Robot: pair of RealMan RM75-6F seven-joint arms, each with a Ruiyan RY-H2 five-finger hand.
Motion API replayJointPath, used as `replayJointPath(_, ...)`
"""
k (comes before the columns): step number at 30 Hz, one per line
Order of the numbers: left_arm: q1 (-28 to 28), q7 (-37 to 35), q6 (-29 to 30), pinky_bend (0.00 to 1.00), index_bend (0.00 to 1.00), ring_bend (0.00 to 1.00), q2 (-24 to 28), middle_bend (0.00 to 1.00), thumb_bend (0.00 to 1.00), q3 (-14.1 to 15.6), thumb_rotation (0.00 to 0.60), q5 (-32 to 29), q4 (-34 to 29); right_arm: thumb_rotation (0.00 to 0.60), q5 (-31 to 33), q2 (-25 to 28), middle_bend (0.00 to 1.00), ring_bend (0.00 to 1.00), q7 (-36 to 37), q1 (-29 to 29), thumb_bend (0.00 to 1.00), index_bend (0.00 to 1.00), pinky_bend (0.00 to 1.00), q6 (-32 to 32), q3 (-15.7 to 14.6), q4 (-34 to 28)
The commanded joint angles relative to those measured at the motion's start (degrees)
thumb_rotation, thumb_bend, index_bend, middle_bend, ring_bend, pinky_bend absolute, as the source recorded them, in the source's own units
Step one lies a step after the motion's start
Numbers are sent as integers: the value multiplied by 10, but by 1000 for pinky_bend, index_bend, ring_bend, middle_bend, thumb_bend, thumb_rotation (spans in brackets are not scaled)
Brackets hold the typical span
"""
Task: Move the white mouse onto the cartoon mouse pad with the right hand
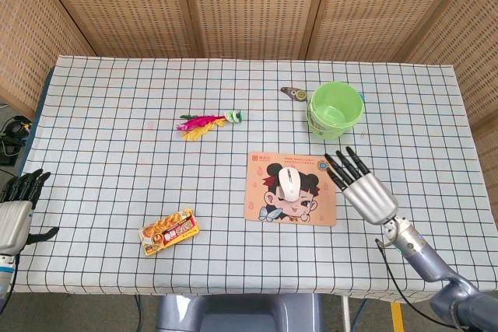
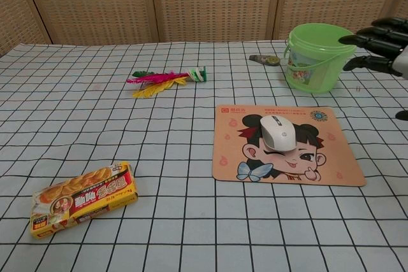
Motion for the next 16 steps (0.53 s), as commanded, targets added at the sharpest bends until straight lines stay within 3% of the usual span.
replayJointPath(1, 3, -5, 10, 0, 0, 0, -2, 0, 0, -1, 600, 8, 1, 600, 38, 16, 2, 0, 26, -41, 247, 220, 0, 21, 14, -36)
replayJointPath(8, 8, -24, 26, 0, 0, 0, -13, 0, 0, 0, 600, 25, 24, 600, 113, 39, 0, 0, 124, -129, 234, 152, 0, 46, 21, -113)
replayJointPath(16, 9, -28, 36, 0, 0, 0, -18, 0, 0, 1, 600, 39, 30, 600, 132, 62, 0, 0, 148, -174, 226, 125, 0, 57, 25, -145)
